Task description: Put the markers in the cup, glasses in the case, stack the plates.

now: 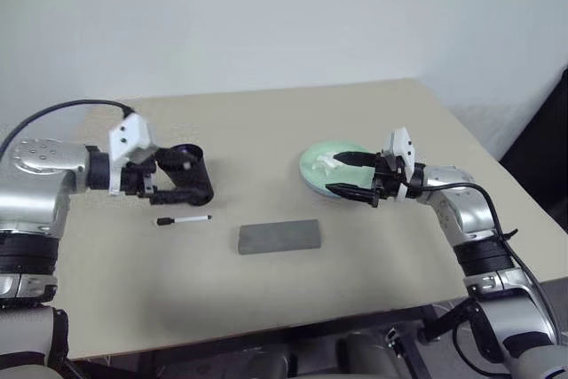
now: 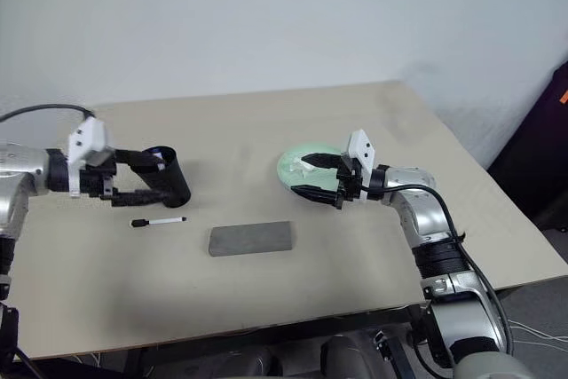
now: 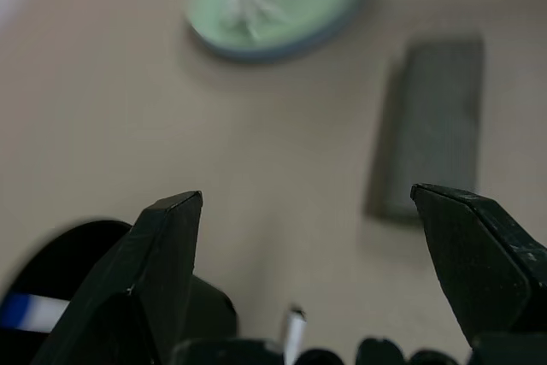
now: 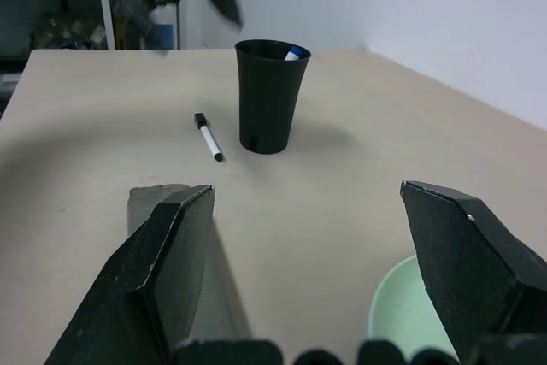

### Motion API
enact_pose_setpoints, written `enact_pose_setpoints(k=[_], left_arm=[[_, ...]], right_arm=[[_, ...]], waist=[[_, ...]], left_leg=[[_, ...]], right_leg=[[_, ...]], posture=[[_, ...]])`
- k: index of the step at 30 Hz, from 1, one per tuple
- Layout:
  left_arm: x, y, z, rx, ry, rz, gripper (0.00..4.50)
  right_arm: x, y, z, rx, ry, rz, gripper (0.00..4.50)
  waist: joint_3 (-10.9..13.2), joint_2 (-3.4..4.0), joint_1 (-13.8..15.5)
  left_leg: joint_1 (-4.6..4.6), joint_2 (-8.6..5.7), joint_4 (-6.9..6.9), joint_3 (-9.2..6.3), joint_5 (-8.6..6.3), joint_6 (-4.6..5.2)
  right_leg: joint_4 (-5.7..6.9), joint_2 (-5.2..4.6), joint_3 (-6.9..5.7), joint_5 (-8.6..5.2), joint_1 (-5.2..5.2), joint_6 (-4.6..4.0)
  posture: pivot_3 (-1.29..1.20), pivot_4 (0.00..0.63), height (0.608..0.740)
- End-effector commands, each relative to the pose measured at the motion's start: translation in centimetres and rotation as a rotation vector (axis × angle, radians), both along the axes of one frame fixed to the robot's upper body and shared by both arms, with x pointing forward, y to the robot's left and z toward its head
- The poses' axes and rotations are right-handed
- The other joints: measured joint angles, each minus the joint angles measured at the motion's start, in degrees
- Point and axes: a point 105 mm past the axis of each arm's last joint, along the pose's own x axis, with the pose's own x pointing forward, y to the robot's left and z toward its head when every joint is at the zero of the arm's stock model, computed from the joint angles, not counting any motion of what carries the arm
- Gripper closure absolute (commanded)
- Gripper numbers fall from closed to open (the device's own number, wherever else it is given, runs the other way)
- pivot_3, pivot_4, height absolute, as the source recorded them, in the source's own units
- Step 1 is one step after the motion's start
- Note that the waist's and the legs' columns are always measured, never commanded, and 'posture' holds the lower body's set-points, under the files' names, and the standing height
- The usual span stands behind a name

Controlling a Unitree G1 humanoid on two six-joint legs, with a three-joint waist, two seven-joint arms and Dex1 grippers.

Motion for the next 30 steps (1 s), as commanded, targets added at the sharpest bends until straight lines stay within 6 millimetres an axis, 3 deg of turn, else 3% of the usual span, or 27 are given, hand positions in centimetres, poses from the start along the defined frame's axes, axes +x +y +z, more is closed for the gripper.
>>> enact_pose_setpoints(k=[1, 7, 13, 21, 30], left_arm=[[0.6, 0.9, -1.0, 0.172, 0.034, -0.017, 0.36], [1.7, 2.4, -3.4, 0.326, 0.131, -0.016, 0.36], [2.5, 2.5, -5.3, 0.419, 0.174, -0.053, 0.36], [3.5, 2.0, -6.8, 0.468, 0.171, -0.064, 0.36], [2.9, 3.0, -8.1, 0.518, 0.253, -0.053, 0.36]], right_arm=[[0.3, 0.5, 1.6, 0.015, -0.061, 0.019, 0.71], [0.2, 0.4, 1.4, 0.017, -0.061, 0.014, 0.71], [0.3, -0.1, 1.4, 0.016, -0.062, -0.008, 0.71], [0.3, -0.5, 1.3, 0.011, -0.060, -0.022, 0.71], [0.4, -0.3, 1.3, 0.012, -0.058, -0.023, 0.71]], waist=[[0.0, -0.01, 0.0], [0.0, -0.03, 0.1], [0.0, -0.06, 0.1], [0.0, -0.08, 0.1], [0.0, -0.09, 0.1]], left_leg=[[0.00, 0.00, -0.01, 0.00, 0.00, 0.00], [-0.04, 0.00, -0.01, 0.00, 0.00, 0.01], [-0.08, -0.03, -0.01, 0.00, -0.01, 0.02], [-0.09, -0.03, 0.02, 0.00, -0.01, 0.04], [-0.09, -0.03, 0.04, 0.01, -0.01, 0.05]], right_leg=[[0.00, 0.01, 0.00, 0.00, -0.02, 0.00], [-0.01, 0.04, 0.02, 0.01, -0.06, 0.01], [-0.02, 0.01, 0.03, 0.01, -0.07, 0.01], [0.00, 0.00, 0.04, 0.01, -0.07, 0.02], [0.00, 0.01, 0.03, 0.02, -0.07, 0.02]], posture=[[0.00, 0.000, 0.740], [0.00, 0.000, 0.740], [0.00, 0.000, 0.740], [0.00, 0.000, 0.740], [0.00, 0.000, 0.740]])
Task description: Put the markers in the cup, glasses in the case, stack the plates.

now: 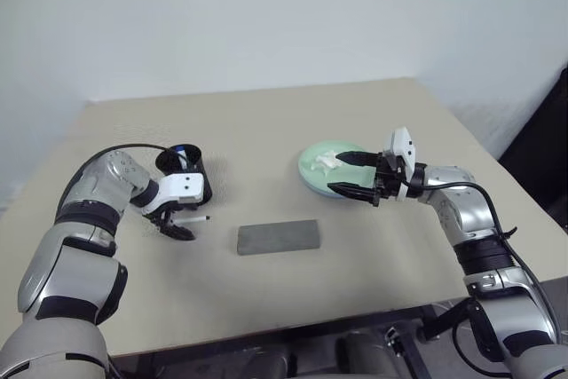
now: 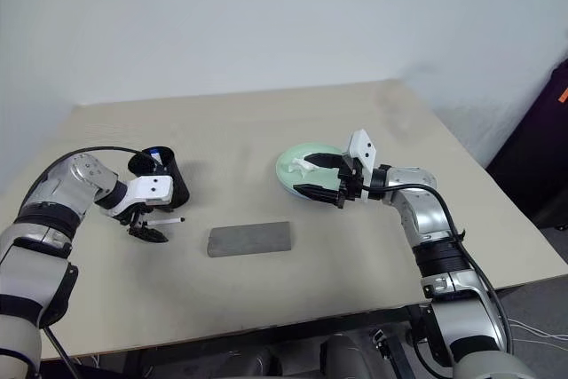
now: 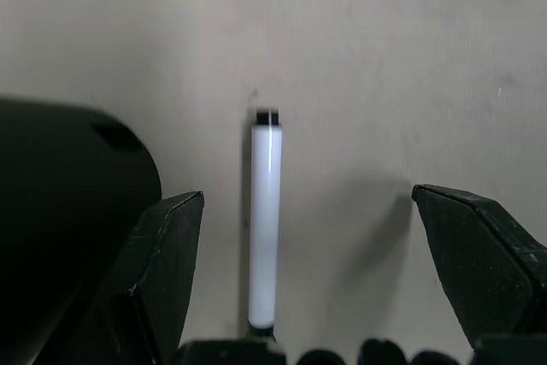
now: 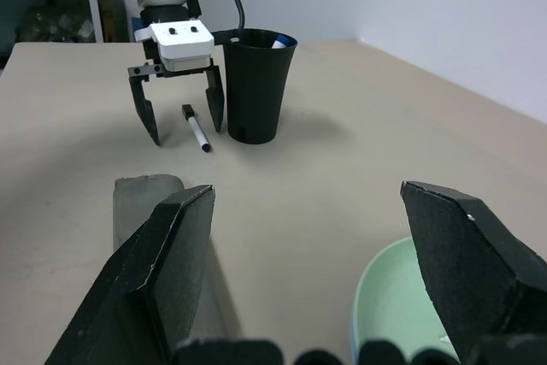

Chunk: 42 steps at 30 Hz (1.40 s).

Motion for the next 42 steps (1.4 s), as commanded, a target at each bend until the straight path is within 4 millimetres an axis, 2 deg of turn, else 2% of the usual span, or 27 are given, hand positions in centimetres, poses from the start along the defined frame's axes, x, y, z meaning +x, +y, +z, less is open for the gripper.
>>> enact_pose_setpoints(k=[1, 9, 20, 24, 30, 39, 40, 41, 42], left_arm=[[0.4, 0.4, 0.7, 0.030, -0.014, -0.004, 0.36], [-0.7, 1.4, -0.3, 0.056, 0.066, 0.015, 0.36], [-1.1, 1.3, 0.5, 0.037, 0.086, -0.022, 0.36], [-1.0, 1.7, 0.4, 0.053, 0.062, -0.016, 1.60], [-0.5, 1.6, 0.5, 0.042, 0.015, 0.001, 1.60], [-0.8, 1.7, 0.4, 0.036, 0.032, -0.006, 1.60], [-0.8, 1.7, 0.4, 0.035, 0.030, -0.005, 1.99], [-0.7, 1.7, 0.4, 0.035, 0.025, -0.006, 2.18], [-0.7, 1.7, 0.4, 0.036, 0.020, -0.007, 2.18]], right_arm=[[0.1, 0.1, 1.6, 0.020, -0.067, 0.001, 0.71], [0.1, 0.0, 1.6, 0.025, -0.067, -0.007, 0.71], [0.1, -0.1, 1.5, 0.026, -0.068, -0.013, 0.71], [0.1, 0.0, 1.6, 0.026, -0.068, -0.011, 0.71], [0.2, 0.2, 1.6, 0.025, -0.070, -0.005, 0.71], [0.2, 0.2, 1.6, 0.023, -0.074, -0.002, 0.71], [0.2, 0.2, 1.6, 0.023, -0.074, -0.002, 0.71], [0.2, 0.2, 1.6, 0.023, -0.075, -0.002, 0.71], [0.2, 0.2, 1.6, 0.022, -0.075, -0.002, 0.71]], waist=[[0.0, 0.00, 0.0], [0.0, 0.00, 0.0], [0.0, 0.00, 0.0], [0.0, 0.00, 0.0], [0.0, -0.01, 0.0], [0.0, -0.01, 0.0], [0.0, -0.01, 0.0], [0.0, -0.01, 0.0], [0.0, -0.01, 0.0]], left_leg=[[0.00, 0.00, 0.01, 0.00, 0.00, 0.00], [0.02, 0.00, 0.07, 0.00, -0.01, 0.02], [0.03, 0.02, 0.14, 0.03, 0.00, 0.02], [0.02, 0.02, 0.13, 0.02, -0.01, 0.03], [0.02, 0.02, 0.13, 0.02, -0.01, 0.03], [0.02, 0.01, 0.13, 0.02, -0.02, 0.04], [0.02, 0.01, 0.13, 0.02, -0.01, 0.04], [0.02, 0.01, 0.13, 0.02, -0.01, 0.04], [0.02, 0.01, 0.13, 0.02, -0.01, 0.04]], right_leg=[[0.00, 0.00, 0.00, 0.00, 0.00, 0.00], [0.03, 0.00, 0.00, 0.00, 0.04, 0.00], [0.07, 0.00, -0.01, 0.00, 0.06, 0.00], [0.06, 0.00, 0.00, 0.00, 0.06, 0.00], [0.06, 0.00, 0.00, 0.00, 0.06, 0.01], [0.06, 0.00, 0.00, 0.00, 0.06, 0.01], [0.06, 0.00, 0.00, 0.00, 0.06, 0.01], [0.06, 0.00, 0.00, 0.00, 0.06, 0.00], [0.06, 0.00, 0.00, 0.00, 0.06, 0.01]], posture=[[0.00, 0.000, 0.740], [0.00, 0.000, 0.740], [0.00, 0.000, 0.740], [0.00, 0.000, 0.740], [0.00, 0.000, 0.740], [0.00, 0.000, 0.740], [0.00, 0.000, 0.740], [0.00, 0.000, 0.740], [0.00, 0.000, 0.740]])
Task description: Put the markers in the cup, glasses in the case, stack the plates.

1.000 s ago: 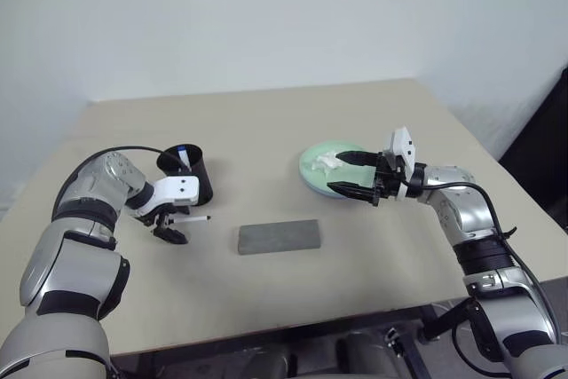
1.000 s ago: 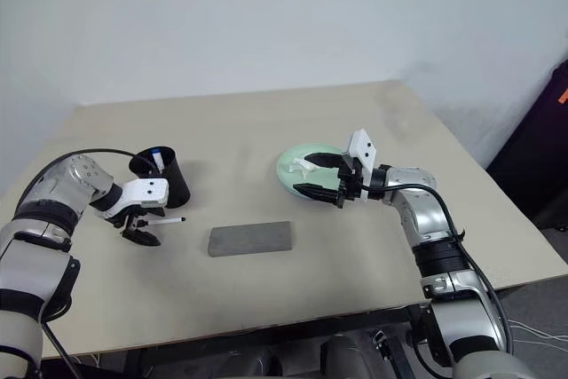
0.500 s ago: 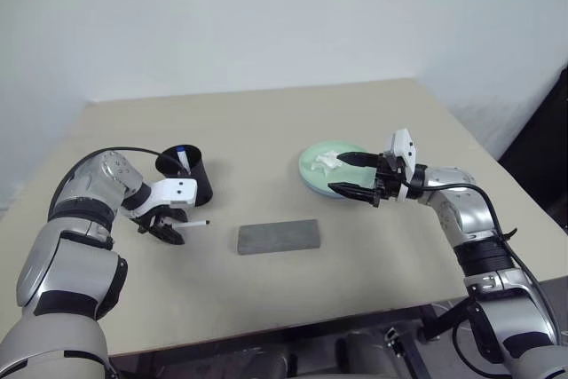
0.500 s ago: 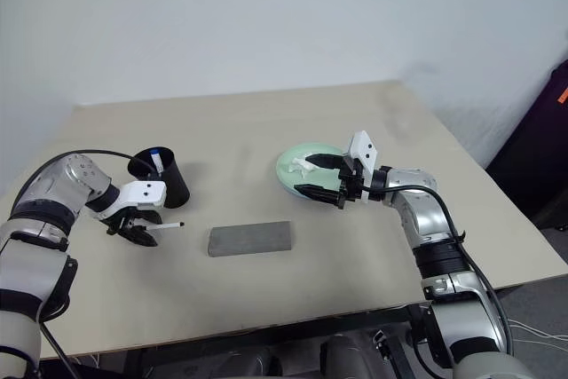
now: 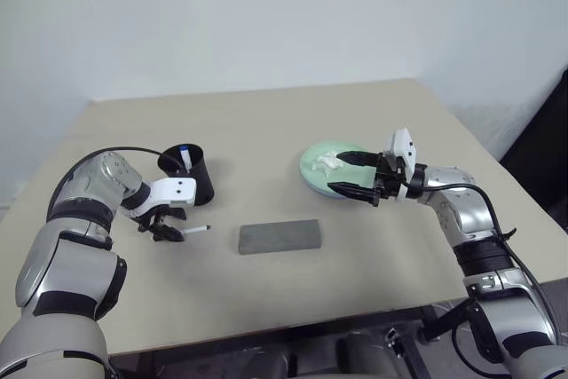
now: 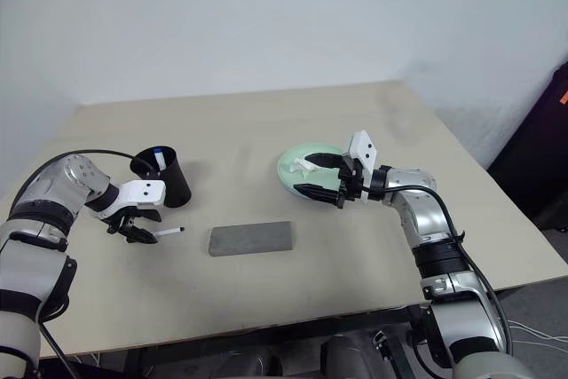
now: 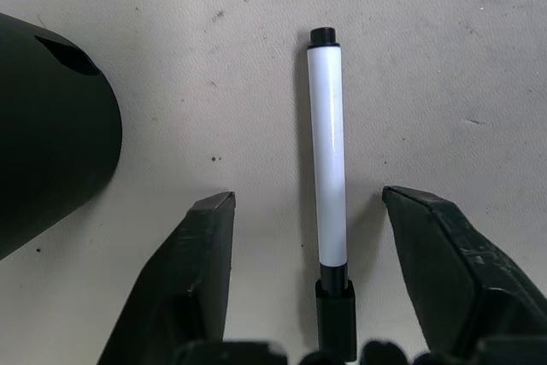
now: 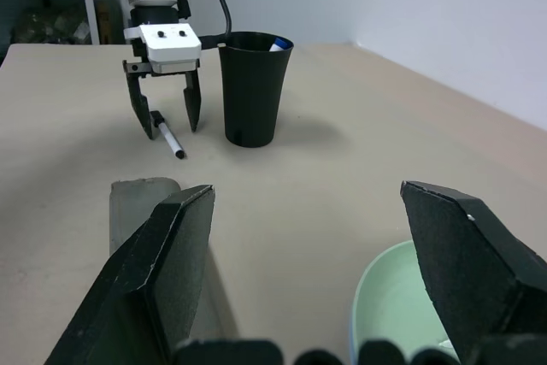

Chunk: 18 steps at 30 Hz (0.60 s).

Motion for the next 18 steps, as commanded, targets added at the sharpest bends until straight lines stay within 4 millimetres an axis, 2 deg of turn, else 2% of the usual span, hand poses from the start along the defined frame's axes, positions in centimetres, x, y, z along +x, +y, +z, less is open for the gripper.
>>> enact_pose_setpoints(k=[1, 13, 18], left_arm=[[0.1, 0.4, 0.6, -0.003, -0.028, 0.002, 2.18], [1.6, -0.4, 2.5, -0.022, -0.139, -0.050, 2.18], [1.2, -0.6, 2.7, -0.021, -0.118, -0.082, 2.18]], right_arm=[[0.2, 0.3, 1.7, 0.014, -0.066, 0.009, 0.71], [0.2, 0.4, 1.6, 0.014, -0.067, 0.015, 0.71], [0.2, 0.5, 1.6, 0.016, -0.068, 0.017, 0.71]], waist=[[0.0, 0.00, 0.0], [0.0, 0.00, 0.0], [0.0, 0.00, 0.0]], left_leg=[[0.00, 0.00, 0.00, 0.00, 0.00, 0.00], [0.00, 0.00, 0.00, 0.00, 0.00, 0.00], [0.00, -0.01, 0.00, 0.00, 0.00, 0.00]], right_leg=[[0.00, 0.00, 0.00, 0.00, 0.00, 0.00], [0.00, -0.01, 0.00, 0.00, 0.00, 0.00], [0.00, 0.00, 0.00, 0.00, 0.00, 0.00]], posture=[[0.00, 0.000, 0.740], [0.00, 0.000, 0.740], [0.00, 0.000, 0.740]])
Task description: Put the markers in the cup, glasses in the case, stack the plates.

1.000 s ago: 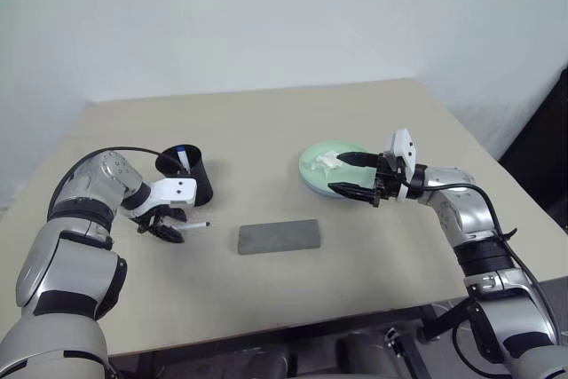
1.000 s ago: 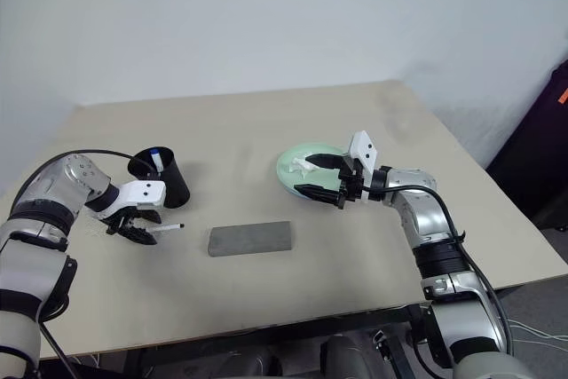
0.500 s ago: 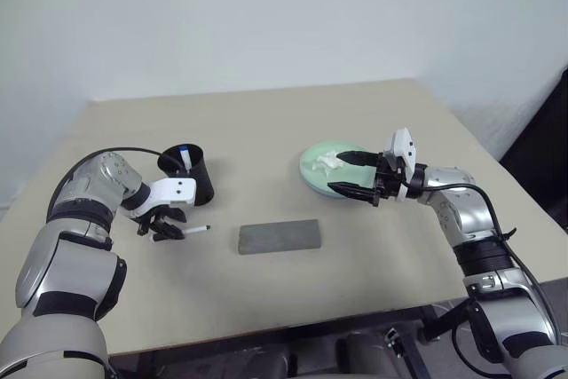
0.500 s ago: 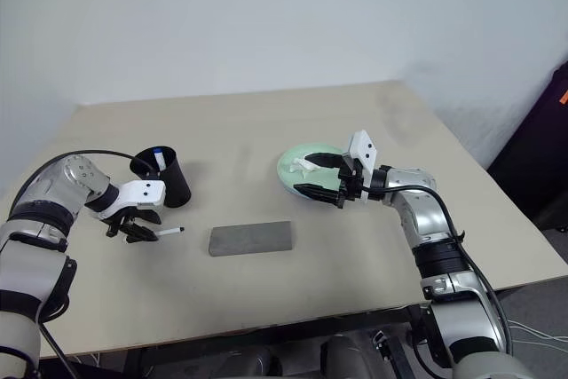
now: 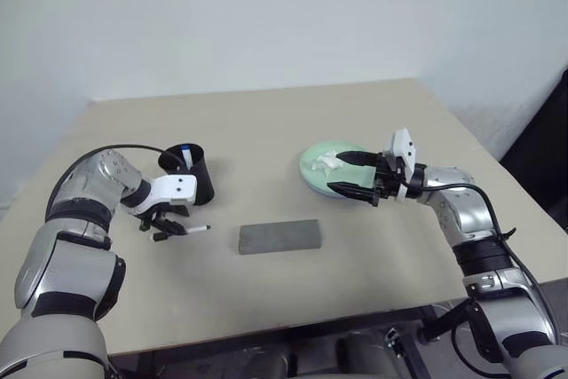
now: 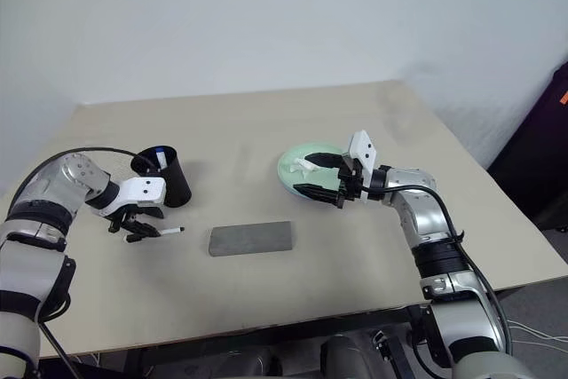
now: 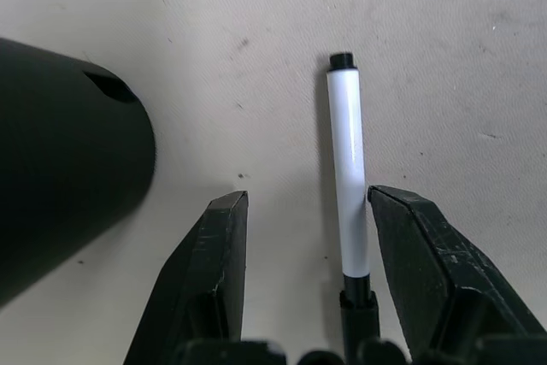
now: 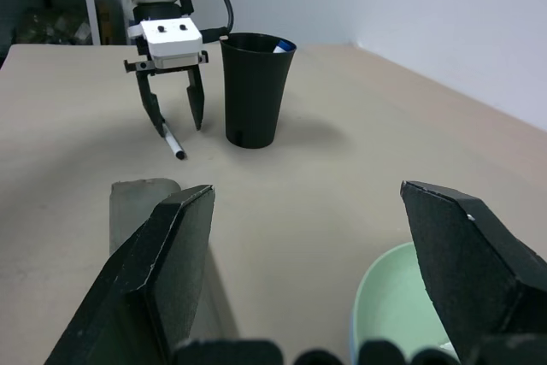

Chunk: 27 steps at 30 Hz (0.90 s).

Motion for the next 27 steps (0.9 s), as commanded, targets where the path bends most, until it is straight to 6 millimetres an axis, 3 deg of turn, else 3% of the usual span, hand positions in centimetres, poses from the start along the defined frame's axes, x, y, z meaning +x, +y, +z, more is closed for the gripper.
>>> enact_pose_setpoints(k=[1, 21, 24, 27], left_arm=[[0.6, -0.1, 1.9, 0.001, -0.052, -0.038, 2.18], [-1.8, 0.3, -1.5, 0.032, 0.041, -0.058, 2.18], [-1.9, 0.3, -1.6, 0.030, 0.045, -0.051, 2.75], [-1.8, 0.3, -1.4, 0.021, 0.041, -0.045, 3.79]], right_arm=[[0.2, 0.3, 1.7, 0.012, -0.068, 0.011, 0.71], [0.1, 0.3, 1.6, 0.017, -0.066, 0.007, 0.71], [0.1, 0.3, 1.6, 0.016, -0.066, 0.006, 0.71], [0.1, 0.3, 1.6, 0.016, -0.065, 0.005, 0.71]], waist=[[0.0, 0.00, 0.0], [0.0, 0.05, 0.0], [-0.1, 0.12, 0.0], [-0.1, 0.16, 0.0]], left_leg=[[0.00, 0.00, 0.00, 0.00, 0.00, 0.00], [0.03, -0.01, 0.00, 0.01, 0.00, 0.00], [0.06, 0.00, -0.01, 0.04, 0.00, 0.00], [0.11, 0.02, -0.01, 0.04, 0.01, 0.00]], right_leg=[[0.00, 0.00, 0.00, 0.00, 0.00, 0.00], [0.02, -0.01, 0.02, 0.00, 0.00, -0.01], [0.03, -0.01, 0.04, 0.00, 0.00, -0.01], [0.09, 0.00, 0.03, 0.00, 0.05, -0.01]], posture=[[0.00, 0.000, 0.740], [0.00, 0.000, 0.740], [0.00, 0.000, 0.740], [0.00, 0.000, 0.740]])
